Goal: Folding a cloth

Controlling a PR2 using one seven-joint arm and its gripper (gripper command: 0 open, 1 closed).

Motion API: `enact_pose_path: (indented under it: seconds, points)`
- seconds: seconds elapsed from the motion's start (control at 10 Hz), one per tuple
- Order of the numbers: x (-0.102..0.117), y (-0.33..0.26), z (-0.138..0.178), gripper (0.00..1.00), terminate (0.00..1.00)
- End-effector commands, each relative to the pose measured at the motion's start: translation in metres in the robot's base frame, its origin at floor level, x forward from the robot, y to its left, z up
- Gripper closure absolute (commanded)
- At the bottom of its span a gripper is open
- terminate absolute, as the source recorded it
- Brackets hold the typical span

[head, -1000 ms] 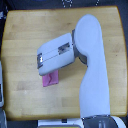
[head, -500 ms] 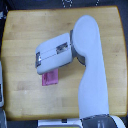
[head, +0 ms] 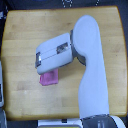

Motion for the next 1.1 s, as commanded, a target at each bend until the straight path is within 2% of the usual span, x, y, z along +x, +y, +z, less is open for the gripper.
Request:
enact_pose_path:
  seconds: [0.0, 0.2, 0.3, 0.4, 0.5, 0.8, 1.0]
  points:
    - [0.001, -0.007, 0.015, 0.00, 0.00]
    - [0.009, -0.001, 0.059, 0.00, 0.00]
    - [0.021, -0.003, 0.086, 0.00, 0.00]
    - [0.029, -0.003, 0.098, 0.00, 0.00]
    - [0.019, -0.016, 0.117, 0.00, 0.00]
    - [0.034, -0.031, 0.146, 0.00, 0.00]
    - [0.055, -0.034, 0.164, 0.00, 0.00]
